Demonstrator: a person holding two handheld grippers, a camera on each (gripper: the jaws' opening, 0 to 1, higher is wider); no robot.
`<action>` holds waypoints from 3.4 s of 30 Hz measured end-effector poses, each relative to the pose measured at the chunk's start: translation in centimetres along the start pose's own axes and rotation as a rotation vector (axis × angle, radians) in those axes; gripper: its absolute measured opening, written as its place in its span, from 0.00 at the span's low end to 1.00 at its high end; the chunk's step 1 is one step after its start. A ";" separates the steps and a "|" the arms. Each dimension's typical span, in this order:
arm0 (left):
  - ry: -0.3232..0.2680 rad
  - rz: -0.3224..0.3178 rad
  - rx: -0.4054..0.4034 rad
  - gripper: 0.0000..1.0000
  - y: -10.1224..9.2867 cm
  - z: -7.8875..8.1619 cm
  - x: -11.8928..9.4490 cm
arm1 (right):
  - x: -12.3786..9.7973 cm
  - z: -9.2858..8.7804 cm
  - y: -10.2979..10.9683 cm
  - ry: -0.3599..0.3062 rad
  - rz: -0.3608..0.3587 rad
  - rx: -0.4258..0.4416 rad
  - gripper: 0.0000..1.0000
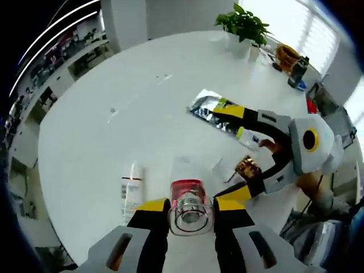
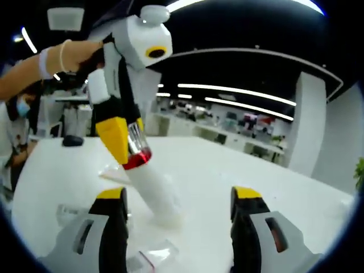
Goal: Arrange the skincare products in the storage area until every visible bottle or jar stands upright without overlapping.
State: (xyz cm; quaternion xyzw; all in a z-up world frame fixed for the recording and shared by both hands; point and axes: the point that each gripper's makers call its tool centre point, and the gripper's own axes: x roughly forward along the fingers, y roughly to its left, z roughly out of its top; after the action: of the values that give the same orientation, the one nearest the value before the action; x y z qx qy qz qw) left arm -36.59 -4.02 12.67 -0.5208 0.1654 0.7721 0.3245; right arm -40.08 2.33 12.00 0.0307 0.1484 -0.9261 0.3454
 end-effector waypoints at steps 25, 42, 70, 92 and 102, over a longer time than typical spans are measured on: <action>-0.233 0.045 0.010 0.30 -0.5 8.1 1.0 | 0.0 0.3 0.4 -0.010 0.013 0.015 0.73; -0.397 0.048 -0.044 0.31 0.0 9.7 1.2 | 0.1 -0.3 0.3 0.006 0.008 0.028 0.73; -0.888 0.142 0.114 0.93 -1.2 11.4 -4.3 | 0.6 -0.2 1.1 -0.031 0.032 0.089 0.80; -1.145 0.003 -0.093 1.00 1.5 3.8 -4.8 | 2.0 -2.7 2.7 0.059 0.071 0.053 0.93; -1.195 0.056 -0.096 1.00 4.3 2.6 -1.6 | 2.3 -2.5 2.4 0.035 0.058 0.067 0.97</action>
State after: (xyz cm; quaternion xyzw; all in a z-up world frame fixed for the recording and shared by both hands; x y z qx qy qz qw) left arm -40.91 -6.22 14.84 -0.0062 -0.0671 0.9460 0.3171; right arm -40.36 -0.11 8.59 0.0630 0.1223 -0.9194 0.3684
